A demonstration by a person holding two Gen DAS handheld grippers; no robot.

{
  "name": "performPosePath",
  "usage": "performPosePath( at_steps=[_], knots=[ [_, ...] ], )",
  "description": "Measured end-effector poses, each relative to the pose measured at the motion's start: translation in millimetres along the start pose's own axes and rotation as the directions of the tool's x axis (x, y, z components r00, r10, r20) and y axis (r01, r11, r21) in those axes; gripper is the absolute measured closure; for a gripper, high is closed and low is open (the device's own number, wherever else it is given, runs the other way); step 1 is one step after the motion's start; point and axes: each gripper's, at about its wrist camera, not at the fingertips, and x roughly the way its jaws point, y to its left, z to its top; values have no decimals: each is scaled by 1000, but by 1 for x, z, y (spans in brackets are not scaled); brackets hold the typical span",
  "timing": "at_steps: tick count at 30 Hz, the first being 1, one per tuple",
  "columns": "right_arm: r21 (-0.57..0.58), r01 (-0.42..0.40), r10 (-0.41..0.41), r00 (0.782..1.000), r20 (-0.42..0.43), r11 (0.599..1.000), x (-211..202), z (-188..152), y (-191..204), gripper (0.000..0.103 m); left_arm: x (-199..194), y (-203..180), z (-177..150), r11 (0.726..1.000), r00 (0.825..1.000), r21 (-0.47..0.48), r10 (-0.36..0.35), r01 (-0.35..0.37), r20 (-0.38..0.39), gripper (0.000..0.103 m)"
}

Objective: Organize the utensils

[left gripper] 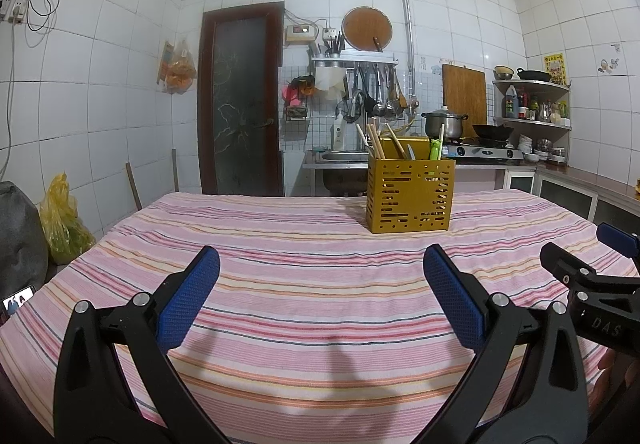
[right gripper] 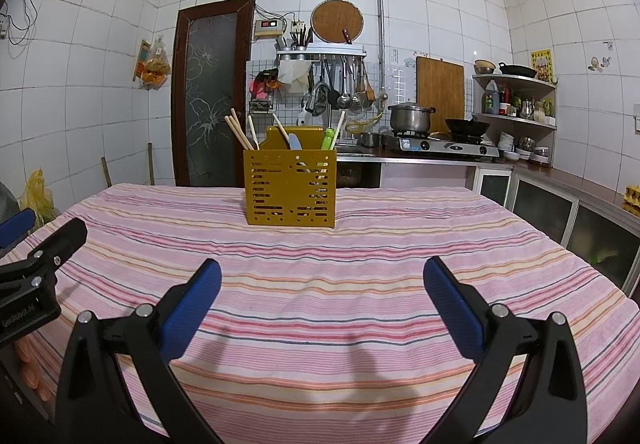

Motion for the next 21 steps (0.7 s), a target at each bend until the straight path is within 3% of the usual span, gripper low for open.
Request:
performPosePath(
  at_steps=[21],
  knots=[
    [-1,1,-1,1000,3,1000,0,0,0,4,3,3,3,1000,1000,9,1,-1,-3,5]
  ],
)
